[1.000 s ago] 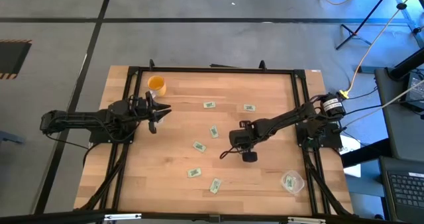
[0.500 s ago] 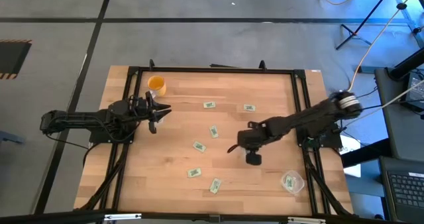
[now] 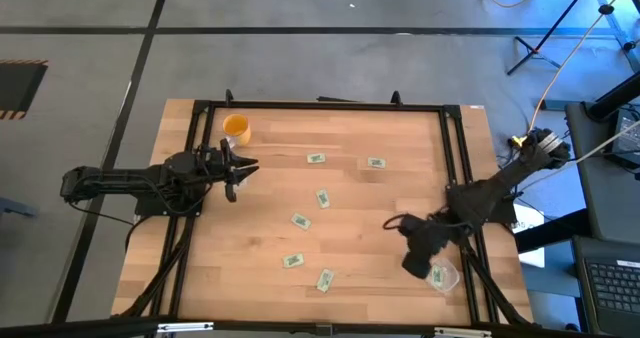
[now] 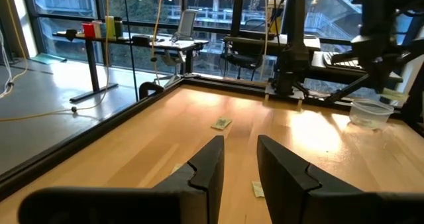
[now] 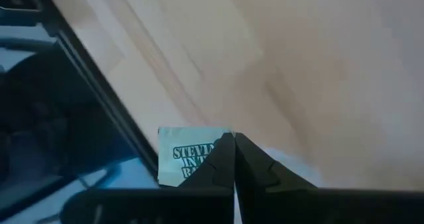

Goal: Pick and place items into bin
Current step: Put the green stevia packet into the bottom transparent bin

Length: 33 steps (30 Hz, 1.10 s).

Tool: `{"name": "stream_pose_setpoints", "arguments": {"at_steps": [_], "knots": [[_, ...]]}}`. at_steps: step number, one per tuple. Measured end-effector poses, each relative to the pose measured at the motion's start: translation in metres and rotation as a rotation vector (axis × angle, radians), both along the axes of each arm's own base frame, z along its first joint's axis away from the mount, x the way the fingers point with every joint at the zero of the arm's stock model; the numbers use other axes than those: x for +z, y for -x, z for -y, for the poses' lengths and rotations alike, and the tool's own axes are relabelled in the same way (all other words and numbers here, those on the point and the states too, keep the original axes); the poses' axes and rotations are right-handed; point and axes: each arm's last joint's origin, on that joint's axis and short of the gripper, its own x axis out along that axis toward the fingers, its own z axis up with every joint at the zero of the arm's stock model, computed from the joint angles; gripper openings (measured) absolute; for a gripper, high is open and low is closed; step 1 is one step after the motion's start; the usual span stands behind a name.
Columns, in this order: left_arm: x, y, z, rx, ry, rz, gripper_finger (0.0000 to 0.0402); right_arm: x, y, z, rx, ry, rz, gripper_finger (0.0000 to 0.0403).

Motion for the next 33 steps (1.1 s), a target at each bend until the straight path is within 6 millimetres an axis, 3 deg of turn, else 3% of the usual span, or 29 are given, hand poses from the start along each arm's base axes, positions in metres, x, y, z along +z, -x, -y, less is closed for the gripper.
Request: {"name": "stream_pose_setpoints", "arguments": {"at_steps": [8,14,33], "knots": [[0.000,0.000,0.000,0.000,0.000,0.000,0.0086,-0.013,0.035,-0.032,-0.218,0.082,-0.139,0.0001],[0.000,0.000,0.000,-0.001,0.000,0.000,0.0086,-0.026,0.049,-0.047,-0.286,0.141,-0.208,0.0000],[0.000,0.000,0.000,0.000,0.000,0.001,0.0086,-0.058,0.055,-0.065,-0.328,0.249,-0.383,0.0005]]}}
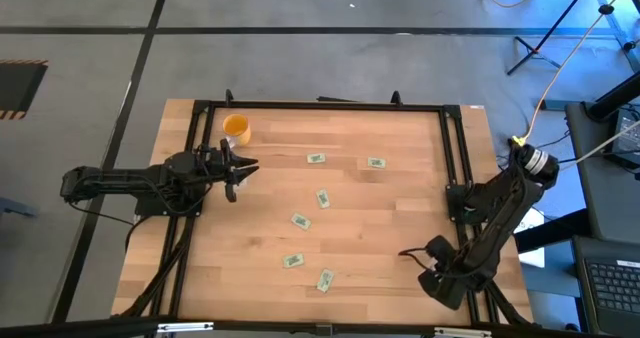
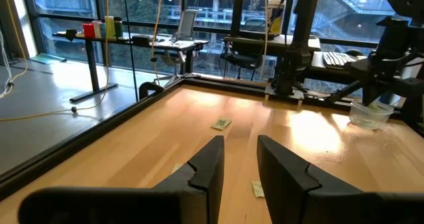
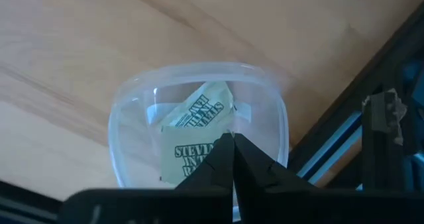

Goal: Pick and place items into bin
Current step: Put the green stevia packet into the bottom transparent bin

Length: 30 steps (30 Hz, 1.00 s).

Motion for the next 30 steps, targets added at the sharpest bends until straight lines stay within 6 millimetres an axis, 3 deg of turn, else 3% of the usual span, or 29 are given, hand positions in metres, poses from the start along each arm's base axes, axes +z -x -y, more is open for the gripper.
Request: {"name": "stream_pose_setpoints", "arguments": {"at_steps": [17,23,30], "knots": [[0.000,0.000,0.000,0.000,0.000,0.000,0.0086,0.001,0.001,-0.001,0.000,-0.024,-0.028,0.0081],[0.000,0.000,0.000,0.000,0.000,0.000,0.0086,0.018,0.006,0.008,-0.001,-0.054,0.002,0.0089],[0.000,0.000,0.000,0.000,0.000,0.000,0.0086,0.043,0.011,0.034,-0.027,0.000,0.110,0.0089]]}}
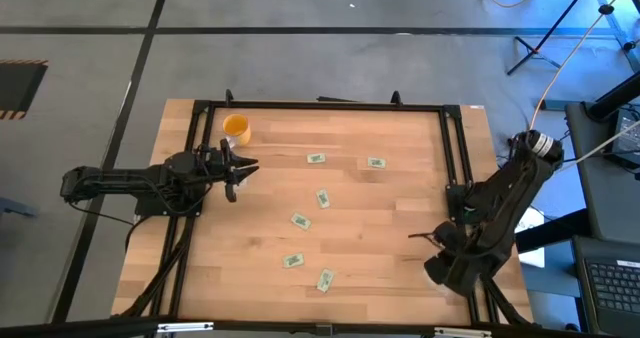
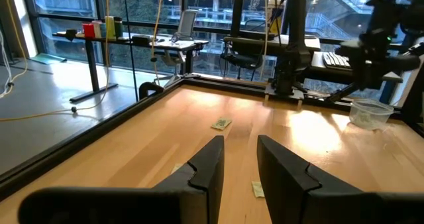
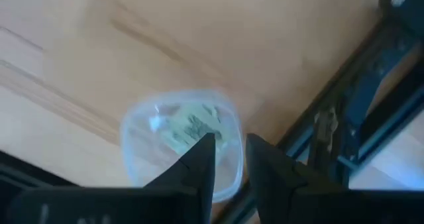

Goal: Pick and place items into bin
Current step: Put the green stevia packet into the bottom transparent bin

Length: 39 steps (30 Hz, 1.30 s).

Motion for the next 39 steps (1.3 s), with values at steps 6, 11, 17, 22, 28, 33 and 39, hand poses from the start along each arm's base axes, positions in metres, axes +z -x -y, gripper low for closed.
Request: {"name": "stream_pose_setpoints", "arguments": {"at_steps": [6,11,17,22,28,33,39], "knots": [[0.000,0.000,0.000,0.000,0.000,0.000,0.0086,0.018,-0.011,0.023,0.038,0.133,0.303,0.0089],[0.000,0.000,0.000,0.000,0.000,0.000,0.0086,0.027,-0.026,0.049,0.024,0.223,0.359,0.0089],[0.001,0.000,-0.001,0.022,-0.010,0.009,0.0086,0.027,-0.050,0.089,-0.019,0.336,0.287,0.0085],[0.002,0.000,-0.001,0.037,-0.027,0.008,0.0086,0.027,-0.066,0.128,-0.203,0.420,0.271,0.0085],[0.002,0.000,-0.001,0.037,-0.028,0.008,0.0086,0.029,-0.085,0.171,-0.170,0.457,0.280,0.0085],[0.001,0.000,-0.001,0.037,-0.028,0.008,0.0086,0.031,-0.099,0.204,-0.160,0.471,0.342,0.0085],[0.002,0.000,-0.001,0.037,-0.028,0.008,0.0086,0.018,-0.109,0.236,-0.173,0.472,0.269,0.0085]]}}
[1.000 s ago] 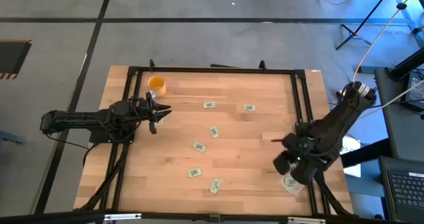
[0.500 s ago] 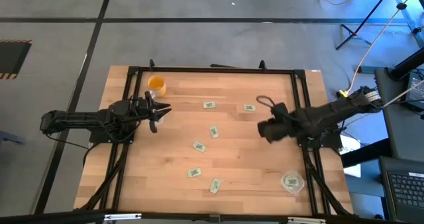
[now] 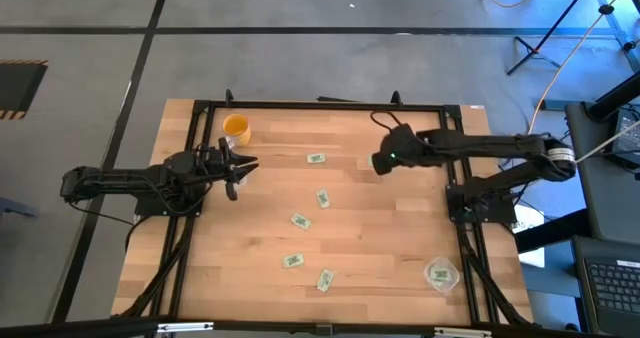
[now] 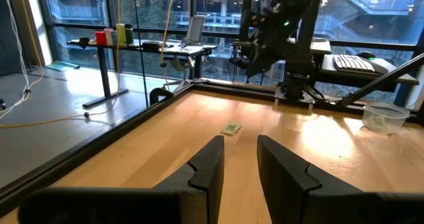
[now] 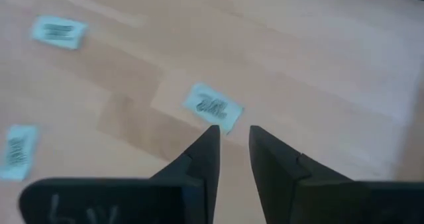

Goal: Pick and place items into bin
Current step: Put the green stevia packet into the bottom transparent bin

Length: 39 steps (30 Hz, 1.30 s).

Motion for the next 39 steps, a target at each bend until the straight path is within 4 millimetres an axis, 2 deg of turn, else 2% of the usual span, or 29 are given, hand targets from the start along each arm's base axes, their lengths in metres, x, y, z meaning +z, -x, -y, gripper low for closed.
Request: {"name": "stream_pose_setpoints", "arguments": {"at_steps": [11,19,23,30,39], "knots": [[0.000,0.000,0.000,-0.001,0.000,-0.001,0.0086,-0.054,-0.026,0.041,-0.025,-0.087,-0.157,0.0085],[-0.001,0.000,0.000,-0.003,0.001,-0.009,0.0086,-0.089,-0.032,0.058,-0.032,-0.179,-0.255,0.0085],[-0.002,0.000,0.000,-0.004,0.011,-0.017,0.0086,-0.095,-0.035,0.061,-0.031,-0.202,-0.247,0.0085],[-0.004,0.000,0.000,-0.003,0.038,-0.029,0.0086,-0.096,-0.039,0.063,-0.026,-0.207,-0.199,0.0085],[-0.007,0.000,0.000,-0.003,0.045,-0.058,0.0086,-0.110,-0.030,0.059,-0.048,-0.235,-0.204,0.0085]]}}
